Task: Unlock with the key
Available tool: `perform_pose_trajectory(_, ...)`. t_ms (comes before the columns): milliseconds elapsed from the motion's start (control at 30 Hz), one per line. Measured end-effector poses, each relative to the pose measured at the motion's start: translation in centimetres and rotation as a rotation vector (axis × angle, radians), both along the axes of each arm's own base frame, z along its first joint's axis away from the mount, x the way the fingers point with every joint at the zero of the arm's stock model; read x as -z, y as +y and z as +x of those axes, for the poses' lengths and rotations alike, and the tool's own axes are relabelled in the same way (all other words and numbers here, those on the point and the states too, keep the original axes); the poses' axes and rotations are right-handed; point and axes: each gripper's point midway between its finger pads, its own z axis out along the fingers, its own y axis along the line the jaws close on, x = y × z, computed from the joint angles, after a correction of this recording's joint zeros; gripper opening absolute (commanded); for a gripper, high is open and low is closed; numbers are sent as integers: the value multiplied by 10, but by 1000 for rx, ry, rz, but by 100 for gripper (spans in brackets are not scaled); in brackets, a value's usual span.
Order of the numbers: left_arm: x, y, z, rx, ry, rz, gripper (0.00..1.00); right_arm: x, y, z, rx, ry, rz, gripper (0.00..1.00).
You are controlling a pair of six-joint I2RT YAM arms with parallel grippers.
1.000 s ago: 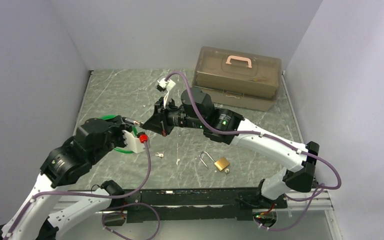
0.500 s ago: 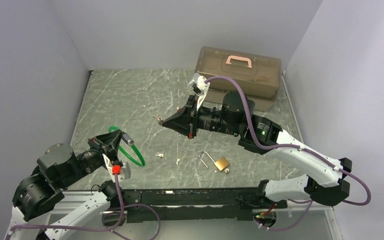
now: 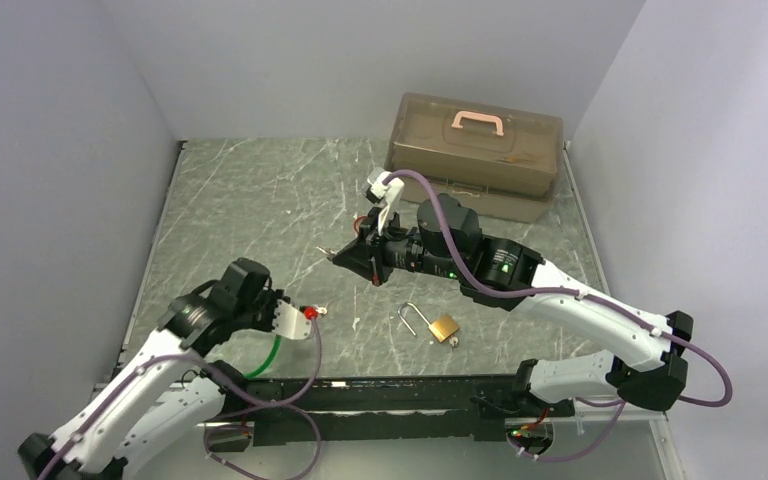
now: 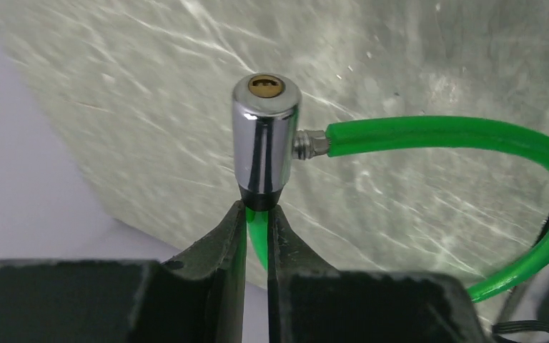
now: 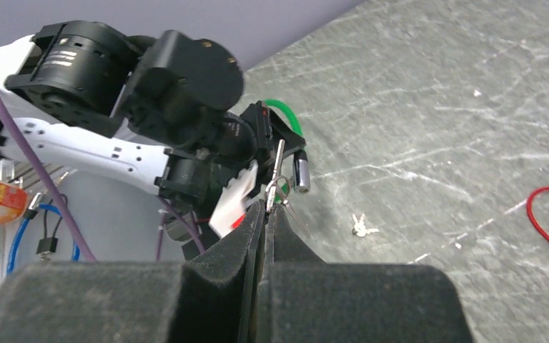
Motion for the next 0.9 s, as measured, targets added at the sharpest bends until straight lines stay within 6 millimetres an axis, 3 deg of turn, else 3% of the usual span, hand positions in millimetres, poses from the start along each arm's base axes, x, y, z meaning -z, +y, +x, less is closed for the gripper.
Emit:
perform_pose_trajectory(67, 25, 14, 6, -76, 80, 51, 0, 7, -2, 5, 16, 6, -13, 0)
perform_pose_trajectory(100, 32, 18, 9, -102, 101, 60, 5, 12, -3, 8, 24, 12, -21, 0)
perform_pose_trajectory(233, 48, 31, 23, -201, 170, 36, 55, 46, -9, 18, 54, 57, -82, 0)
perform_pose_trajectory(267, 51, 31, 25, -213, 185, 18, 70, 54, -11, 19, 58, 70, -98, 0)
perform_pose_trajectory(300, 53, 31, 25, -226, 204, -9, 90, 60, -13, 20, 59, 79, -107, 0)
perform_pose_trajectory(333, 53, 29, 25, -229, 221, -36, 98, 67, -14, 22, 63, 92, -118, 0)
perform_pose_trajectory(433, 33, 15, 27, -216, 239, -154, 99, 72, -17, 24, 64, 105, -126, 0)
perform_pose_trajectory(533, -16, -6, 36, -166, 192, -287, 99, 70, -16, 23, 43, 106, -116, 0)
perform_pose_trajectory(633, -77, -27, 43, -107, 116, -428, 99, 69, -10, 17, -10, 107, -106, 0)
perform_pose_trajectory(800, -154, -61, 28, 16, 160, -616, 99, 66, 2, 1, -141, 96, -81, 0)
perform_pose_trajectory(900, -170, -77, 9, 103, 263, -666, 99, 63, 6, -10, -217, 88, -63, 0)
